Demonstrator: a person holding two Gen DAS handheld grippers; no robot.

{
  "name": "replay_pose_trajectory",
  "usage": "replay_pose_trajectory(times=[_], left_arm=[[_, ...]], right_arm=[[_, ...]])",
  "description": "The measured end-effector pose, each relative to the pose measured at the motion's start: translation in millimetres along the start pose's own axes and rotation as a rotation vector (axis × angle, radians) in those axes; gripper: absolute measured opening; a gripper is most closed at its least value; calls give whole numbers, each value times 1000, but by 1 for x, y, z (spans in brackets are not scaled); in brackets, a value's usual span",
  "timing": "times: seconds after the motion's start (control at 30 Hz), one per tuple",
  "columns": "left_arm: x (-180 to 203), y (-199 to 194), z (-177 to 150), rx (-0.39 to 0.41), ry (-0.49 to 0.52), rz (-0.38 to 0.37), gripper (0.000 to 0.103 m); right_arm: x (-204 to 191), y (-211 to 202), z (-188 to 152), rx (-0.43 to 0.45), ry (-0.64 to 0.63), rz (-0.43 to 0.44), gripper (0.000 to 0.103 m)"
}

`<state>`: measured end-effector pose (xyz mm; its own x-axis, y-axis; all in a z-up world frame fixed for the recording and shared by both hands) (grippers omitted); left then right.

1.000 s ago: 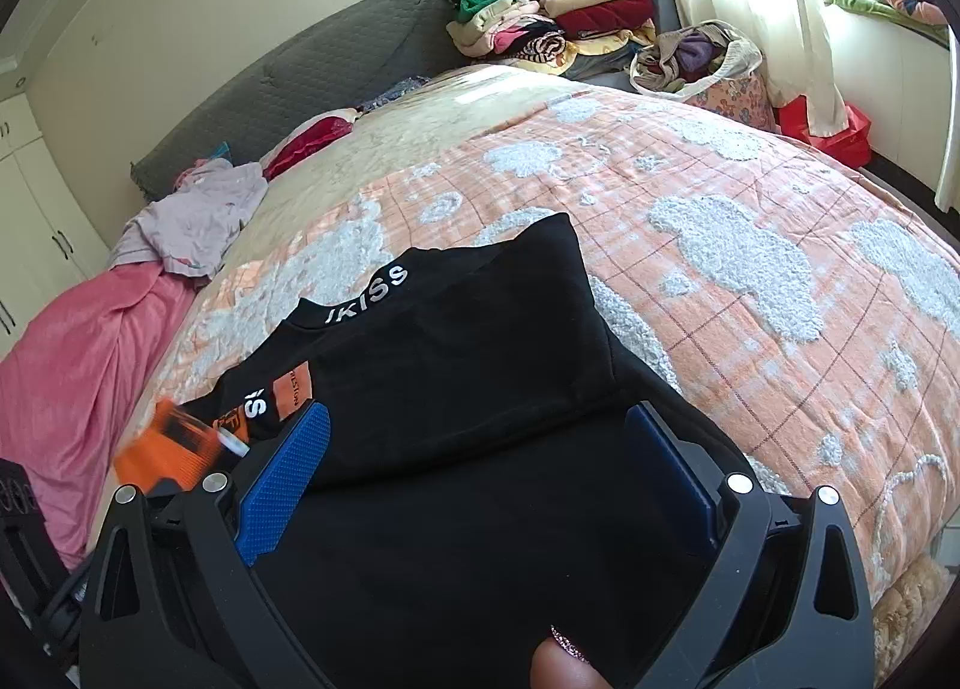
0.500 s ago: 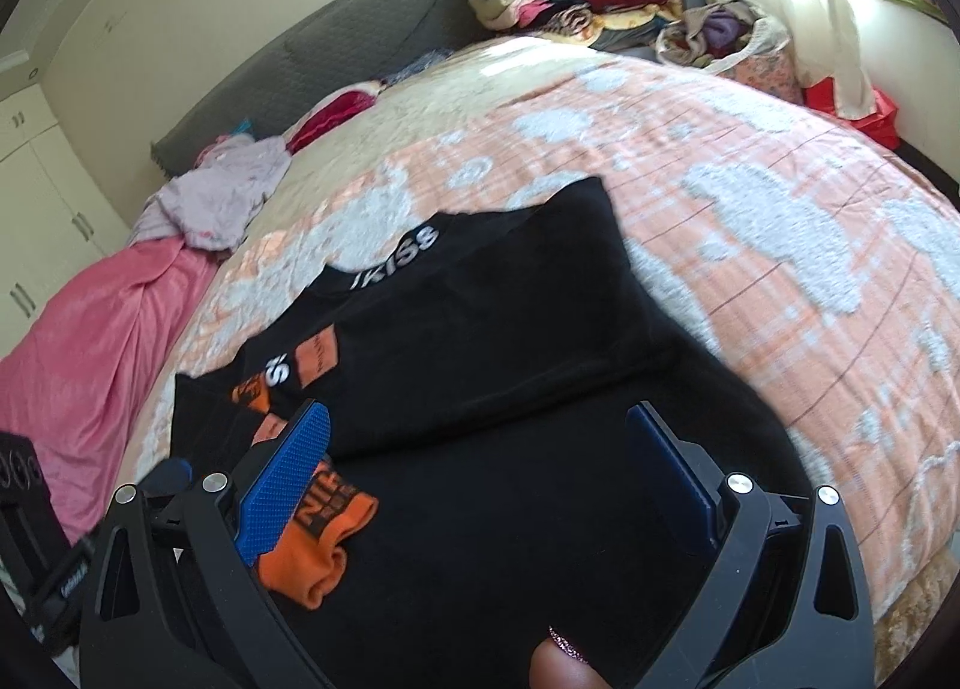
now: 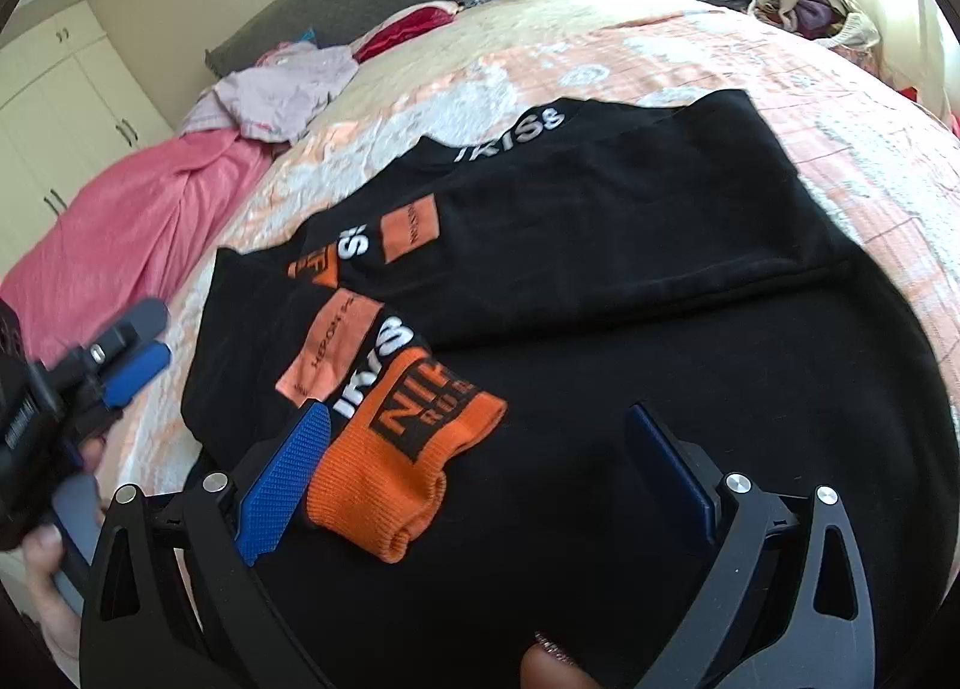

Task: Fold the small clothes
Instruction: 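Grasp the folded orange cuff with the right tool and lift it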

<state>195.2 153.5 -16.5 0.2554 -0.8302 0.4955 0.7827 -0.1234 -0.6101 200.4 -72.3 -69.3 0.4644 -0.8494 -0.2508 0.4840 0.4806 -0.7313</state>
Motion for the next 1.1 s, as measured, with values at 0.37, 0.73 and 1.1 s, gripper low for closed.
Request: replay_pose_trajectory(times=[0.37,0.73,1.1], left_arm=[[-25,-12,17,49,-64,23,86],[-55,-27,35,98,-149,41,89],[-68,-35,40,120,-196,47,89]], right_arm=[[-21,19,0,-4,-29,25,35],[-45,-13,69,136,-146,105,13],[-8,-48,126,225,-231,-39,12]])
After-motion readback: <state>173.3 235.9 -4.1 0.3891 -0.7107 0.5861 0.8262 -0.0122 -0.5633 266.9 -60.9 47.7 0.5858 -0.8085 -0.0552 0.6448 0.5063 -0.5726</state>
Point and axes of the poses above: each gripper's, at about its wrist camera, not at the fingertips, and y roughly the way its jaws point, x to its right, z to its top, the point moved 7 cm from there along y, roughly the way its jaws point, and after that the axes turned 12 degrees about -y, right-handed, at the moved point
